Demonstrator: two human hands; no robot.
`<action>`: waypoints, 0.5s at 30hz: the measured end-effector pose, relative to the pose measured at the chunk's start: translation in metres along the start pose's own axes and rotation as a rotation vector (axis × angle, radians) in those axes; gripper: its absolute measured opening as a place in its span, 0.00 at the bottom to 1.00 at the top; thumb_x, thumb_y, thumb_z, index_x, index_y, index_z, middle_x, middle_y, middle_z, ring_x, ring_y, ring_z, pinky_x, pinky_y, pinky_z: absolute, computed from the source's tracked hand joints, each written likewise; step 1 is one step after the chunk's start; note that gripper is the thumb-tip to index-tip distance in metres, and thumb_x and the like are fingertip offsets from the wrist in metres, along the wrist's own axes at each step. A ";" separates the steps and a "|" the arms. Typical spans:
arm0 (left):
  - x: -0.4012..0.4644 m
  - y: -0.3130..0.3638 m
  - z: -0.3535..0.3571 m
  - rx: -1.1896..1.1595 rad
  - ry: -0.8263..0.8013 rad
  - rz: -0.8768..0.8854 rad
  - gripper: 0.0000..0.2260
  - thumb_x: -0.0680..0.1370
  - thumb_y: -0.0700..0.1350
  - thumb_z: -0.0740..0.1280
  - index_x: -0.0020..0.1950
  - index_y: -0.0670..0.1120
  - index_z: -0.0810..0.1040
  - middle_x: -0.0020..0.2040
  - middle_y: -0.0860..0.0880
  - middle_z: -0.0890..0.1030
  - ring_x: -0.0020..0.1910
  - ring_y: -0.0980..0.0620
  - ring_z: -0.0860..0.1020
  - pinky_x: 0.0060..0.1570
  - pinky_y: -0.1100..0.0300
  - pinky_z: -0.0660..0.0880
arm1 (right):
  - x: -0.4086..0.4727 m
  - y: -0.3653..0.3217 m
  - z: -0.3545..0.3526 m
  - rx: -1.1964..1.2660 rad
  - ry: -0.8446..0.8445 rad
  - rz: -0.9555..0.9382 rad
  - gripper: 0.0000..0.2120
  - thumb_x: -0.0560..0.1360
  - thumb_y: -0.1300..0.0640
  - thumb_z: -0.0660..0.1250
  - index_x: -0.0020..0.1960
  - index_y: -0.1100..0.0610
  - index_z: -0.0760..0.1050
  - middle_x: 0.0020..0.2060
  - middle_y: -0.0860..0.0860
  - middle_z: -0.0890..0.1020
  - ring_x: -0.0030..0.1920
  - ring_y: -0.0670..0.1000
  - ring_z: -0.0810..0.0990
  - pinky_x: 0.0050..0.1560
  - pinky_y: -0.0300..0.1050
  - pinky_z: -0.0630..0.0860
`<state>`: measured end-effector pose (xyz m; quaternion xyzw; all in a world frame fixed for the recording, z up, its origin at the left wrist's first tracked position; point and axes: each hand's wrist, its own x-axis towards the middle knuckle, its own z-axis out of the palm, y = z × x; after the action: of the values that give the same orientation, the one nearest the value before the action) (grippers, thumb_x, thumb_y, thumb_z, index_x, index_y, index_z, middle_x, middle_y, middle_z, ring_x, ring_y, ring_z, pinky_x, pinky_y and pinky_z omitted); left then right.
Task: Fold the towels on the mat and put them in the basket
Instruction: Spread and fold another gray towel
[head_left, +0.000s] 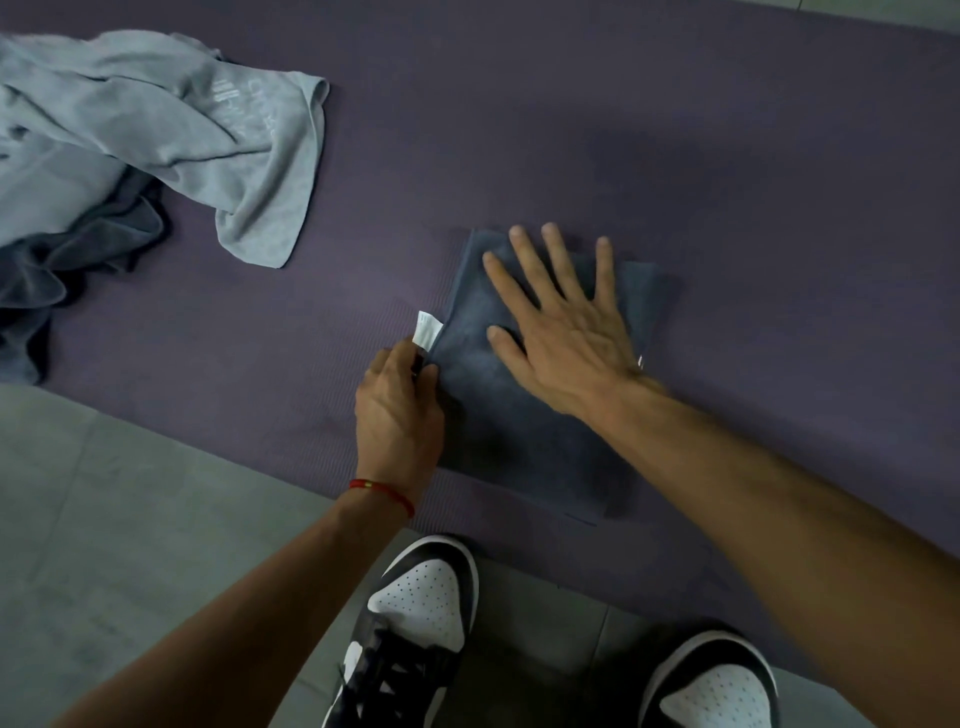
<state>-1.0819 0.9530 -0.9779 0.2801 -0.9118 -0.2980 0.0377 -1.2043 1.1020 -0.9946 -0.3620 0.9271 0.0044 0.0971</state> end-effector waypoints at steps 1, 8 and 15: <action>0.000 -0.001 -0.001 0.005 -0.002 -0.009 0.02 0.78 0.37 0.65 0.48 0.40 0.76 0.44 0.43 0.78 0.40 0.48 0.74 0.40 0.55 0.71 | -0.004 -0.004 -0.003 0.006 0.029 0.002 0.33 0.81 0.37 0.44 0.82 0.50 0.45 0.82 0.54 0.46 0.81 0.61 0.43 0.73 0.74 0.45; -0.001 0.000 -0.006 0.072 -0.144 -0.085 0.09 0.80 0.46 0.66 0.55 0.42 0.76 0.51 0.46 0.73 0.49 0.45 0.73 0.50 0.52 0.73 | -0.019 -0.009 0.007 0.055 -0.085 0.086 0.34 0.81 0.36 0.47 0.82 0.49 0.45 0.81 0.57 0.45 0.80 0.64 0.43 0.71 0.77 0.45; 0.027 0.007 -0.016 0.148 -0.413 -0.293 0.25 0.73 0.52 0.75 0.63 0.41 0.72 0.57 0.45 0.78 0.58 0.43 0.76 0.50 0.58 0.69 | -0.005 0.049 -0.030 0.153 -0.025 0.455 0.23 0.79 0.45 0.61 0.68 0.58 0.69 0.63 0.59 0.74 0.65 0.64 0.70 0.62 0.65 0.69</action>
<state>-1.1042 0.9351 -0.9638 0.3446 -0.8691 -0.2837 -0.2133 -1.2391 1.1386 -0.9672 -0.1351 0.9812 -0.0394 0.1324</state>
